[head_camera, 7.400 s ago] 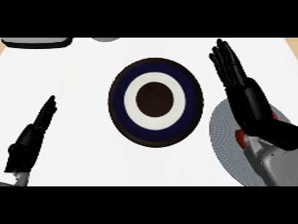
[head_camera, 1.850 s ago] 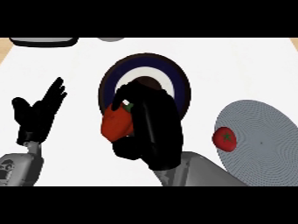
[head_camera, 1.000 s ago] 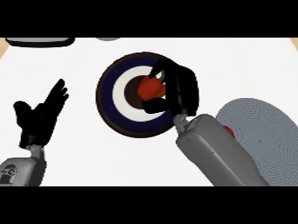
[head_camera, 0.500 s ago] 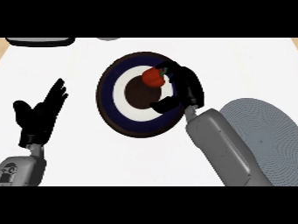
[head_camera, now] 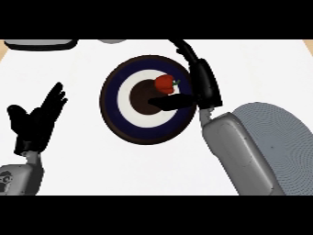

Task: Pick the bell pepper from the placemat and place it in the plate

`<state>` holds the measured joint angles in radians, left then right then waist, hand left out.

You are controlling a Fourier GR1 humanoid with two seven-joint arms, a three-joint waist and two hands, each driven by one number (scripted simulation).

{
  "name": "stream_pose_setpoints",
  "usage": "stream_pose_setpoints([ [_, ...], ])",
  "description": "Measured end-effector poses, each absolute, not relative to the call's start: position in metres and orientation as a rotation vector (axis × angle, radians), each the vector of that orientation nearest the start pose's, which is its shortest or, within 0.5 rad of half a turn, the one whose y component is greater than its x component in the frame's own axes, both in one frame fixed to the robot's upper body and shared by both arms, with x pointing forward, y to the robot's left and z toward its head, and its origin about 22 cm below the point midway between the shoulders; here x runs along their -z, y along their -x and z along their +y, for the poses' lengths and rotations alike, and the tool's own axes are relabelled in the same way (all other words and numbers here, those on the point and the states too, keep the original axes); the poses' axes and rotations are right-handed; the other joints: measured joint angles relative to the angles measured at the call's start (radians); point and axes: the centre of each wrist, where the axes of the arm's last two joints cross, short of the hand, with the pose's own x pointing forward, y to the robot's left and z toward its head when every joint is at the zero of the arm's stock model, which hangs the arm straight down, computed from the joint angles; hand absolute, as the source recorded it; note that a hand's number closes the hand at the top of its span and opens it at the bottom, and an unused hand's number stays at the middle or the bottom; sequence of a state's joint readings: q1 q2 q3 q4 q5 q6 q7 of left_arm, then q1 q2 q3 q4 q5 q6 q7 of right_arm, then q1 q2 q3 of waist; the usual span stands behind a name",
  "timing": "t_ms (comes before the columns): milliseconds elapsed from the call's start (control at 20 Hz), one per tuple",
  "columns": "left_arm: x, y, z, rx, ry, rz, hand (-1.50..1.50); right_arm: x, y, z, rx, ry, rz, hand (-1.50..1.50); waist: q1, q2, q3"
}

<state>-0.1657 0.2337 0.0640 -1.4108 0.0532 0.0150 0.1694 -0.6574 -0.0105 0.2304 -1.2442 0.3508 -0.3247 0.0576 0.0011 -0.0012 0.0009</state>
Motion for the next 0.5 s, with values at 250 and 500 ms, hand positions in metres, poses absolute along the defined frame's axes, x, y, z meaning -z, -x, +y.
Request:
stream_pose_setpoints([
  [250,-0.026,-0.286,0.284,0.083,-0.176,-1.401,0.00,-0.119,-0.343,-0.104,-0.258,0.107,-1.870,-1.50,-0.003,-0.002,0.000],
  [500,-0.020,-0.279,0.284,0.084,-0.174,-1.401,0.00,-0.111,-0.339,-0.128,-0.176,-0.084,-1.767,-1.50,-0.001,0.000,-0.001],
])
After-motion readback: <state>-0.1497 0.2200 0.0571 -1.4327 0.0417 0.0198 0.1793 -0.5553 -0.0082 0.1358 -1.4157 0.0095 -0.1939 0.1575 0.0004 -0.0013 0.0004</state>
